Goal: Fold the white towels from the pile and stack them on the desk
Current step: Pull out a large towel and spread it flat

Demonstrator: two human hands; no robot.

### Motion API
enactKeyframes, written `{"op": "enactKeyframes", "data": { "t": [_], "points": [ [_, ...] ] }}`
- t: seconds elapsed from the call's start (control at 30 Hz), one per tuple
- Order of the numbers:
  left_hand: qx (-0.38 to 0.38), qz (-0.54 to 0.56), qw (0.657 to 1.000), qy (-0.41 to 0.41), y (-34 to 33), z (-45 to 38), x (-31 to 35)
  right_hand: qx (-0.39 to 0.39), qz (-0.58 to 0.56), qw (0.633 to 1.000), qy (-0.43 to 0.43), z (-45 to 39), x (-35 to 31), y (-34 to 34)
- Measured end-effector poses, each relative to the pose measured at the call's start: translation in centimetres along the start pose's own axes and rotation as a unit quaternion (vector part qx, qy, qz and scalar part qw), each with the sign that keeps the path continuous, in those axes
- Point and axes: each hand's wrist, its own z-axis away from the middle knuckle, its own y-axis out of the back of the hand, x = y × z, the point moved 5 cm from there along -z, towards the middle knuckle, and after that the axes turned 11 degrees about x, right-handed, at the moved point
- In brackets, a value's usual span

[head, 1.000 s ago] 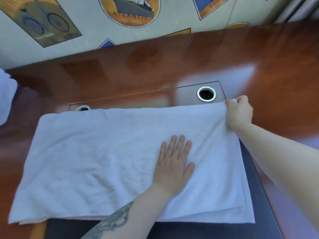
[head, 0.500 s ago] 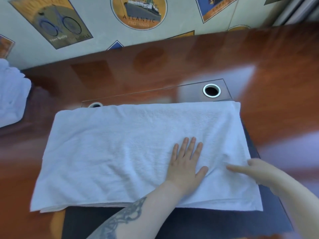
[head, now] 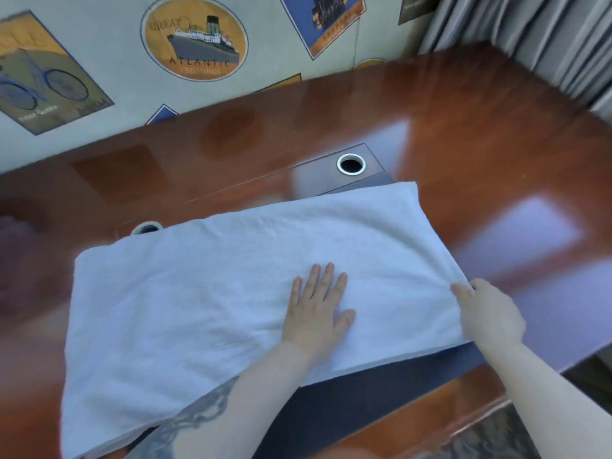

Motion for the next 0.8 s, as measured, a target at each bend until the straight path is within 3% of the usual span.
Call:
{"op": "enactKeyframes", "data": {
  "t": [0.17,0.3,0.43,0.63,0.8],
  "points": [
    [0.029,-0.008,0.986,0.167,2.6,2.6,-8.4,0.039,-0.014,0.999,0.017,2.9,-2.0,0.0],
    [0.023,-0.021,0.983,0.181,2.3,7.2,-10.4,0.048,-0.112,0.989,-0.078,5.1,-1.2,-1.6],
    [0.04,-0.046,0.968,0.244,1.9,11.2,-13.3,0.061,-0.122,0.982,-0.127,4.2,0.3,-1.8],
    [0.032,-0.072,0.972,0.22,1.6,12.9,-14.4,0.113,-0.164,0.963,-0.183,4.5,0.6,-2.3],
    [0.021,-0.07,0.984,0.164,2.8,14.1,-14.3,0.083,-0.091,0.979,-0.165,4.5,1.9,-1.7]
  ]
}}
